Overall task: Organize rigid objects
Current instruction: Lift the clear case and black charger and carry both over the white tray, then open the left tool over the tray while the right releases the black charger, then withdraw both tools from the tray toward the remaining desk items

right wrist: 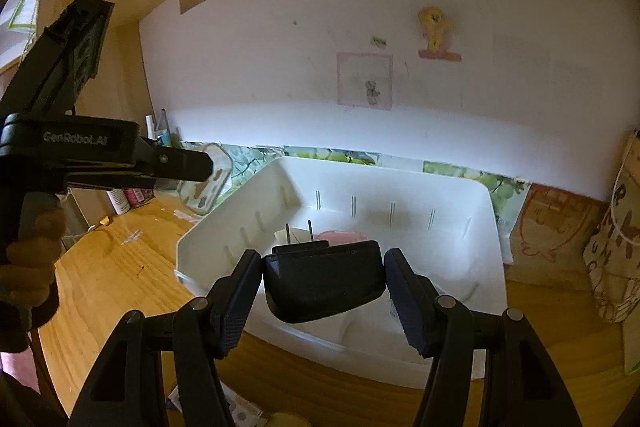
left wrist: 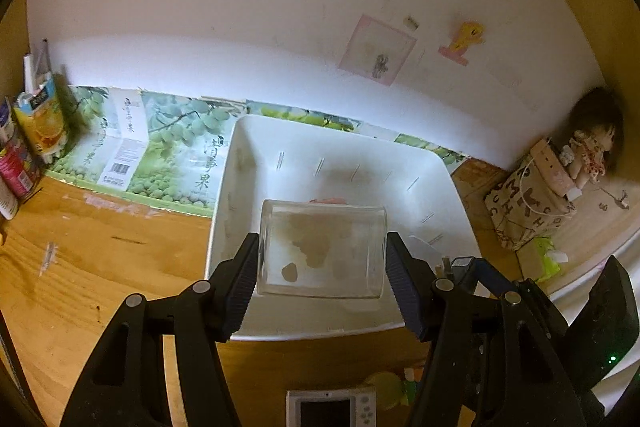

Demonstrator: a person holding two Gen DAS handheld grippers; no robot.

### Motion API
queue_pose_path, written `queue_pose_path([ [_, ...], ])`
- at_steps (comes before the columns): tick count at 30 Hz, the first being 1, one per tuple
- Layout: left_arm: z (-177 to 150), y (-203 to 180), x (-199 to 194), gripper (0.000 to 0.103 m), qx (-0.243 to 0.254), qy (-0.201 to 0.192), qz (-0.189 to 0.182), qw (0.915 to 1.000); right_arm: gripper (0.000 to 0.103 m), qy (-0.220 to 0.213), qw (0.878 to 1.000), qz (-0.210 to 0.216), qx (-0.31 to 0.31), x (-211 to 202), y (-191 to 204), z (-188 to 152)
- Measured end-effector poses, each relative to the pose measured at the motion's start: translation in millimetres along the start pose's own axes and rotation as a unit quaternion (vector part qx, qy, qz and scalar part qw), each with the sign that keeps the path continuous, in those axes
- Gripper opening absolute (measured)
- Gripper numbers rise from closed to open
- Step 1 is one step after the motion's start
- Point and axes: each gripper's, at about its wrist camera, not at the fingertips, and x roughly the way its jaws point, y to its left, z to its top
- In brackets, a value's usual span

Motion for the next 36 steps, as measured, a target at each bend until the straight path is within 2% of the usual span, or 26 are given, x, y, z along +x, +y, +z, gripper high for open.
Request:
queue_pose_path([
  [6,-1.4,-1.4,17.7,0.065,0.003,0.014,0.009,0.9999,0.064,0.021,1.000,0.007,0.010,17.2,-6.6,-5.9],
  [8,-1.4,-0.9,19.8,0.066,0.000,0.017,0.016,0.9997,0.069,0.021,1.000,0.011,0.013,18.6,-7.5,-6.1],
  [9,-1.5,-0.2,20.5,0.068,-0.001,0.018,0.018,0.9997,0.076,0.022,1.000,0.012,0.013,19.9,-7.5,-6.1],
  [10,-1.8,0.2,20.7,0.072,-0.003,0.020,0.019,0.9996,0.077,0.023,1.000,0.012,0.013,20.8,-7.3,-6.5],
  [11,-2.3,0.4,20.0,0.076,-0.004,0.018,0.022,0.9996,0.077,0.023,1.000,0.013,0.012,20.7,-7.0,-6.5],
  [14,-2.7,-0.3,15.3,0.080,-0.004,0.007,0.033,0.9994,0.078,0.026,0.999,0.014,0.012,20.8,-7.1,-6.8],
  [18,-3.4,-1.6,5.7,0.081,-0.004,-0.008,0.040,0.9992,0.080,0.023,1.000,0.012,0.013,17.4,-6.8,-5.1],
  [28,-8.9,-17.7,-33.3,0.081,0.018,-0.052,0.034,0.9979,0.081,0.000,1.000,0.000,0.004,-13.9,-1.7,2.4],
  [36,-19.5,-34.7,-64.4,0.081,0.034,-0.072,0.026,0.9965,0.081,-0.023,1.000,-0.021,-0.004,-58.1,2.7,2.7],
])
